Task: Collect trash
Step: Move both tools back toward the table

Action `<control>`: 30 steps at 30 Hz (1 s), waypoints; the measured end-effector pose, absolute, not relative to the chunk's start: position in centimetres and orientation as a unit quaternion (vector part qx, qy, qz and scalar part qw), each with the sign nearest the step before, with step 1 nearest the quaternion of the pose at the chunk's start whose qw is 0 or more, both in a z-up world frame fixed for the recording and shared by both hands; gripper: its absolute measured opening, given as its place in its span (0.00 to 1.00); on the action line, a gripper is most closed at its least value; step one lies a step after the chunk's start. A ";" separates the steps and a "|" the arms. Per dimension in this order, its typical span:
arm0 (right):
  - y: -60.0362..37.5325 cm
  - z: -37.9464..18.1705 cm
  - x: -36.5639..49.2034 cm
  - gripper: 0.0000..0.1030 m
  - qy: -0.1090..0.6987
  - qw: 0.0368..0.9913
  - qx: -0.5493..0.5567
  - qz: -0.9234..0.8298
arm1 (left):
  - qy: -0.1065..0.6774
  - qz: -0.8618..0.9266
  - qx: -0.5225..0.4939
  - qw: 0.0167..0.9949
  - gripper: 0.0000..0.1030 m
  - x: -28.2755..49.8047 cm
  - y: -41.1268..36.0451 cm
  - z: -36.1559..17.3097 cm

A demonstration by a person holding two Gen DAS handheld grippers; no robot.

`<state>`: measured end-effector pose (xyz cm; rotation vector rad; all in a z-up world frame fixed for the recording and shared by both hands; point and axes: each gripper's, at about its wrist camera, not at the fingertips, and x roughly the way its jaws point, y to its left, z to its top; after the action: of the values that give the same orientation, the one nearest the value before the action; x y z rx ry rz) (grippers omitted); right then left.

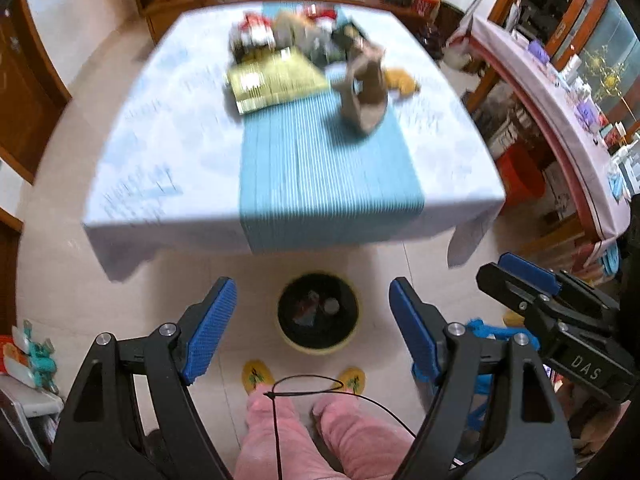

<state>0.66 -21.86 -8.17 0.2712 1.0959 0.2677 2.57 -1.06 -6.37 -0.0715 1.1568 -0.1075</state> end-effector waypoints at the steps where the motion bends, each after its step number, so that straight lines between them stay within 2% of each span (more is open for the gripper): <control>1: -22.0 -6.8 1.0 0.48 0.509 0.842 0.124 0.129 | 0.539 -0.046 -0.034 0.841 0.74 2.6 -1.0 -5.5; 8: -22.4 0.3 2.0 0.48 0.458 0.869 0.107 0.156 | 0.498 -0.025 -0.059 0.865 0.74 4.0 -0.8 1.1; 15: -22.3 2.9 5.2 0.48 0.448 0.870 0.108 0.174 | 0.498 -0.035 -0.075 0.863 0.74 4.9 -1.5 3.0; 22: -20.8 0.8 10.1 0.48 0.460 0.865 0.114 0.164 | 0.499 -0.026 -0.063 0.864 0.74 8.7 0.2 2.1; 30: -18.1 -4.8 18.0 0.48 0.492 0.855 0.139 0.091 | 0.511 -0.049 0.041 0.857 0.74 18.8 3.5 -3.1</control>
<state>18.03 -18.14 -4.77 0.2925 1.0340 0.1913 18.84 3.54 -3.15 0.0856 1.0733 -0.1032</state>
